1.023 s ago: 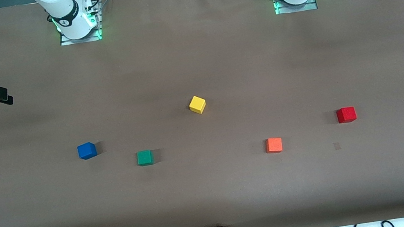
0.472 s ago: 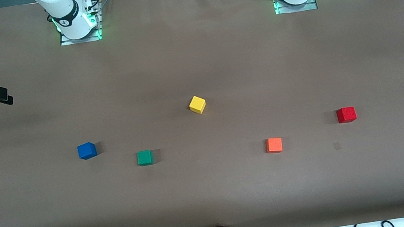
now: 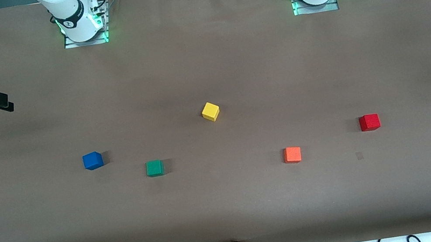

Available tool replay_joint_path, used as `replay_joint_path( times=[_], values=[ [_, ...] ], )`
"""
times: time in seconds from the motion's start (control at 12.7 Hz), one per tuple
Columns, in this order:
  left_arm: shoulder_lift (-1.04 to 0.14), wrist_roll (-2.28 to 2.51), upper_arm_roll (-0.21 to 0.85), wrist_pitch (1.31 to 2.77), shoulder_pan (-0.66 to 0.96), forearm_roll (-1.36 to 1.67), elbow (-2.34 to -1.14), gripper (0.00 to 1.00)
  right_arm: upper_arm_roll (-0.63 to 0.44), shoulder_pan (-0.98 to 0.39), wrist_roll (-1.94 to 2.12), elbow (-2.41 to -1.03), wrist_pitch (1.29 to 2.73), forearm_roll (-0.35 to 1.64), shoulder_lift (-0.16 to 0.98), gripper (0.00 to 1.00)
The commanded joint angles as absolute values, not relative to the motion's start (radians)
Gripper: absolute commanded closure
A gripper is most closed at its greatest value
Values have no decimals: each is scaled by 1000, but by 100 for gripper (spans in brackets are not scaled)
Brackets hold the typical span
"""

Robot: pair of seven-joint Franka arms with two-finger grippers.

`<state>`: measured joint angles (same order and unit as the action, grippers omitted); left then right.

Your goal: Pass red block to right arm, stack on blue

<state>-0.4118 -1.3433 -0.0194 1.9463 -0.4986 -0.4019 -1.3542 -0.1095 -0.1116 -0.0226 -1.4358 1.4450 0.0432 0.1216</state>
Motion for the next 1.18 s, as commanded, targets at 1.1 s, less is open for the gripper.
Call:
replay_joint_path(
  times=[1.1],
  values=[
    [-759,-1801,-9,2011,-604,222,-1339,0,-110,-107,-12,-1417,1440,57,127,0]
  ],
)
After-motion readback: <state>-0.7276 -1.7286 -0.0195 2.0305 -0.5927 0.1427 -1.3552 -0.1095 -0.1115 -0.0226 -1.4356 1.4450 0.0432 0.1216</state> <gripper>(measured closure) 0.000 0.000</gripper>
